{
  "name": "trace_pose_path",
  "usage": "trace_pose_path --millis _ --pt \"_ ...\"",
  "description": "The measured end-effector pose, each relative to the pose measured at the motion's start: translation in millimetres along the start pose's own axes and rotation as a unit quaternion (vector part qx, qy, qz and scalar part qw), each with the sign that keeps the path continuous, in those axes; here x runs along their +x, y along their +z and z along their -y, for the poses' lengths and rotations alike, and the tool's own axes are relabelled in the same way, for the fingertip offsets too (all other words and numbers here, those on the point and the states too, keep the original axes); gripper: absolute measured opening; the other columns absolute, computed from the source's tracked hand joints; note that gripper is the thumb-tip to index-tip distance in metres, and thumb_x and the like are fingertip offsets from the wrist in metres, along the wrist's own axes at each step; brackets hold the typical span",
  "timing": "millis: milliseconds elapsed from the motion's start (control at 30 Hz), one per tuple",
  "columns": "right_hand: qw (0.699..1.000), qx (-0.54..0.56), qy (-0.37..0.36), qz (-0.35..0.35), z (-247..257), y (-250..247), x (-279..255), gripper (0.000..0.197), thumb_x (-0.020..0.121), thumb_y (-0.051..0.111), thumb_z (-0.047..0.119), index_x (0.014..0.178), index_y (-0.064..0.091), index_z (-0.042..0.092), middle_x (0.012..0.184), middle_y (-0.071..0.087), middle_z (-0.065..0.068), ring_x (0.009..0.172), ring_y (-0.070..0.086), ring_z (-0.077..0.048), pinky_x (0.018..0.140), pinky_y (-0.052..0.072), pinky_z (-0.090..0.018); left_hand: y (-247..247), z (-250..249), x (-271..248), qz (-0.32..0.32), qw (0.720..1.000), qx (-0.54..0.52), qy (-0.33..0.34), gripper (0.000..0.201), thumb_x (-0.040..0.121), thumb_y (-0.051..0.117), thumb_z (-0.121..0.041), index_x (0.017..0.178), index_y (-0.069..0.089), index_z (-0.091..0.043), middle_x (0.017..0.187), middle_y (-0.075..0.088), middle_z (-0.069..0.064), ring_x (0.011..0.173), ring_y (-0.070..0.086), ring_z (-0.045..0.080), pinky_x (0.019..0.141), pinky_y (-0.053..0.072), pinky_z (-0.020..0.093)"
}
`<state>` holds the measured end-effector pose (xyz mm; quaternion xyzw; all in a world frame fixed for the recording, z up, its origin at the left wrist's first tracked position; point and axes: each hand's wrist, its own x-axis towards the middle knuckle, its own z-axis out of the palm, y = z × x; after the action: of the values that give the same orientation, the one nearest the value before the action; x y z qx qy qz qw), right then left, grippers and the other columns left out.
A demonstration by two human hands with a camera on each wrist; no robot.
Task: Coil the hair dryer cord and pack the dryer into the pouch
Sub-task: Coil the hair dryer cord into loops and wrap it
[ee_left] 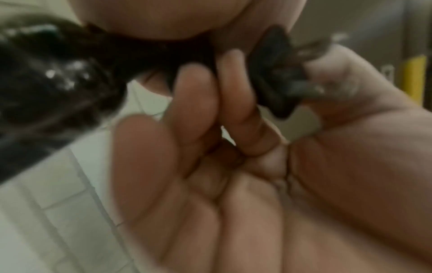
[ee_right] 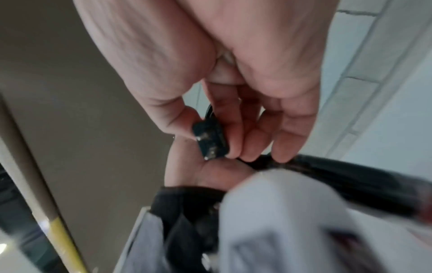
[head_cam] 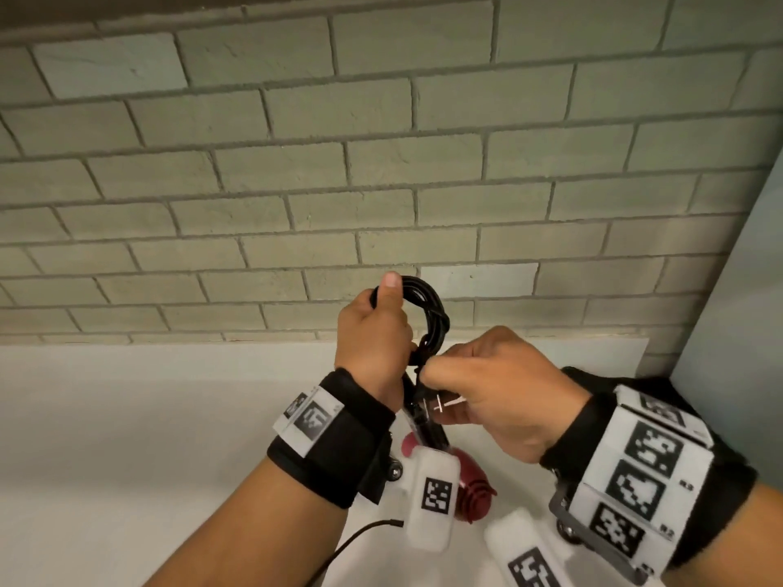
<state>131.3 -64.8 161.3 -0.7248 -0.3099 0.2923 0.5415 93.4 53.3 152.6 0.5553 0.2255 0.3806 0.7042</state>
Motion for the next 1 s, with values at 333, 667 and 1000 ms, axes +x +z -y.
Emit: trace_pose_path --millis 333,667,1000 --pt "0.973 -0.176 -0.149 -0.008 -19 -6 -8 0.041 0.083 0.067 0.028 0.055 0.065 -0.002 0.069 0.064 -0.007 0.07 0.062 -0.02 0.069 0.049 -0.032 1 -3 7 0.023 0.992 -0.102 -0.066 0.037 0.099 0.051 -0.033 0.068 0.044 -0.015 0.046 0.029 -0.006 0.037 0.026 0.01 0.036 0.029 0.017" --pt "0.985 -0.13 -0.091 -0.068 -43 -14 7 0.03 0.059 0.09 0.035 0.059 0.073 0.01 0.066 0.07 -0.006 0.055 0.062 -0.009 0.048 0.048 -0.016 0 15 -4 0.076 0.989 -0.111 -0.065 0.033 0.097 0.052 -0.037 0.073 0.047 -0.015 0.058 0.03 -0.003 0.049 0.029 0.012 0.043 0.04 0.023" --pt "0.971 -0.169 -0.005 0.171 -88 -39 18 0.061 0.078 0.056 0.071 0.112 0.065 0.021 0.111 0.073 0.003 0.103 0.07 -0.015 0.081 0.053 -0.019 -20 38 12 0.144 0.989 -0.028 -0.025 0.049 0.056 0.071 0.012 0.083 0.042 -0.016 0.055 0.039 -0.009 0.054 0.038 0.015 0.067 0.045 0.036"
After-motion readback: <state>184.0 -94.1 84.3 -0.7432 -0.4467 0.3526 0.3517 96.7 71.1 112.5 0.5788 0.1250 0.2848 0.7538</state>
